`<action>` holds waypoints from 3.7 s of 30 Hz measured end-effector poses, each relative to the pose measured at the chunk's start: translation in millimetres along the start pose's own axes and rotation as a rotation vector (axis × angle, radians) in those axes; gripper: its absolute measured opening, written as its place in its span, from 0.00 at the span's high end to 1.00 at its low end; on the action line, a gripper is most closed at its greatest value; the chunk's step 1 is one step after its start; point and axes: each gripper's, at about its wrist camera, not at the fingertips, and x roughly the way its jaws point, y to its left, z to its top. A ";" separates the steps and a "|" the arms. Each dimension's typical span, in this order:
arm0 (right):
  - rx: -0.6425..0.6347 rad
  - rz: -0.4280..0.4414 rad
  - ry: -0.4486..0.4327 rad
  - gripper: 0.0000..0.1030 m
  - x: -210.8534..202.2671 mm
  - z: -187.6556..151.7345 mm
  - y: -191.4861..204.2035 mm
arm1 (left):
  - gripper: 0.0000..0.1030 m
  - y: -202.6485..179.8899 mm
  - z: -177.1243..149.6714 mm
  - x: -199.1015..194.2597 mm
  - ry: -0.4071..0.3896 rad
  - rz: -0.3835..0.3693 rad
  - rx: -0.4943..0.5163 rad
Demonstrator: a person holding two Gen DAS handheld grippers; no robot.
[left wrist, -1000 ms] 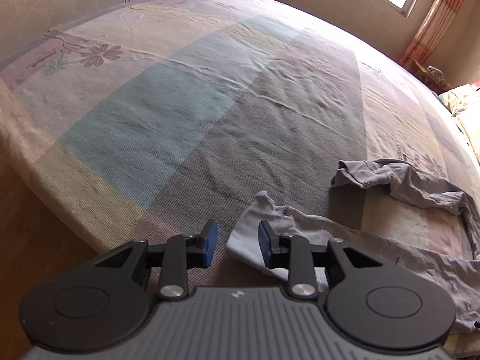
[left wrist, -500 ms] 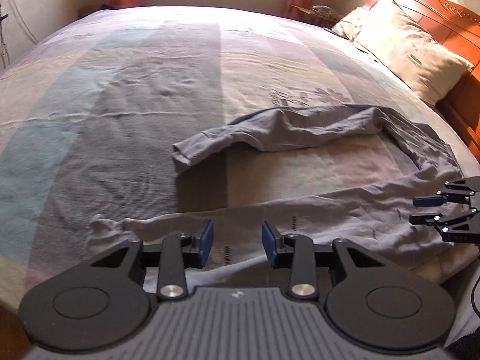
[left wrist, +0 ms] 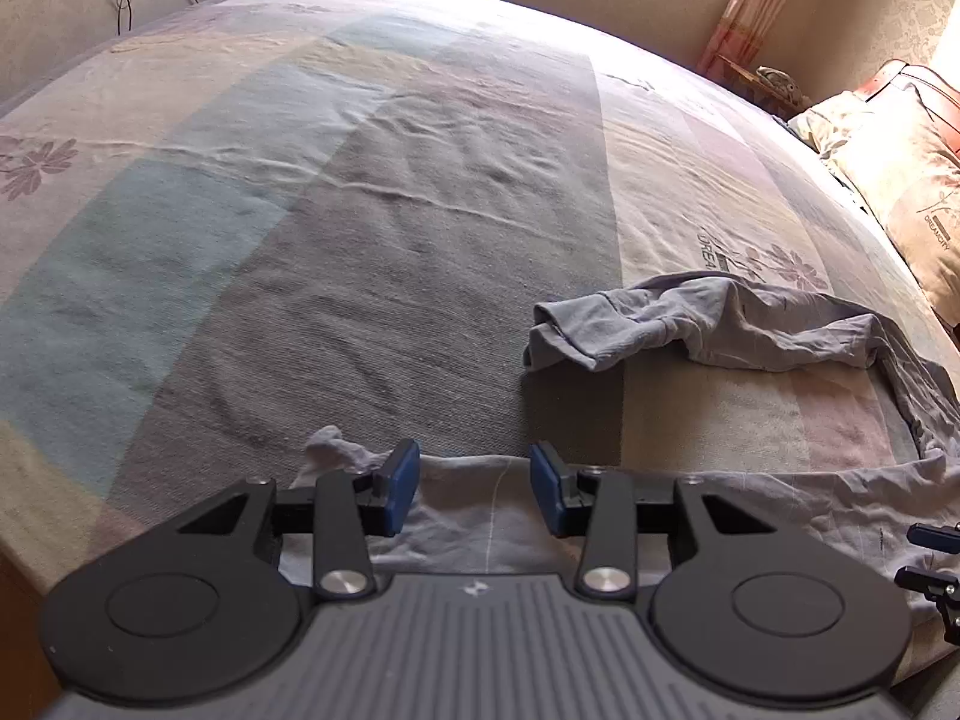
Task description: Fold clothes
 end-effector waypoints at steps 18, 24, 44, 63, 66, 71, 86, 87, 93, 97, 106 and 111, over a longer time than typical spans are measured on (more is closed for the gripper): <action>-0.541 0.097 0.094 0.96 57.3 18.3 107.1 | 0.57 58.9 -23.9 13.4 0.071 0.046 -0.168; -0.403 0.245 0.169 0.98 51.2 31.6 98.6 | 0.56 61.1 -19.5 17.6 0.074 0.026 -0.145; -0.331 0.295 0.087 0.83 48.0 50.9 103.1 | 0.57 39.5 -2.0 41.5 0.000 0.056 0.112; -0.472 0.289 -0.062 0.68 96.0 90.6 180.8 | 0.56 44.3 -0.3 42.2 0.007 0.038 0.094; -0.452 0.265 -0.018 0.68 115.6 90.8 177.5 | 0.55 45.0 -0.9 41.7 0.003 0.035 0.087; -0.430 0.252 -0.006 0.84 127.7 87.2 174.4 | 0.55 45.7 1.5 38.2 0.007 0.040 0.072; -0.171 0.303 0.028 0.60 86.6 82.2 114.6 | 0.51 4.3 -51.1 3.1 0.041 -0.086 0.114; -0.161 0.274 0.032 0.58 77.1 75.6 105.3 | 0.56 6.4 -56.5 7.1 0.068 -0.041 0.123; -0.031 0.003 0.096 0.45 26.2 19.5 43.5 | 0.60 -11.2 -58.1 -10.1 0.057 0.079 0.230; 0.116 -0.136 0.122 0.39 4.1 -16.6 18.7 | 0.49 -57.1 -54.2 -10.0 0.009 -0.043 0.357; 0.269 -0.362 0.056 0.28 -17.8 -53.1 -15.7 | 0.45 -70.5 -77.5 10.3 0.057 0.019 0.348; 0.388 -0.508 0.054 0.13 -28.0 -77.4 -45.8 | 0.33 -38.5 -76.7 -6.1 0.079 0.142 0.243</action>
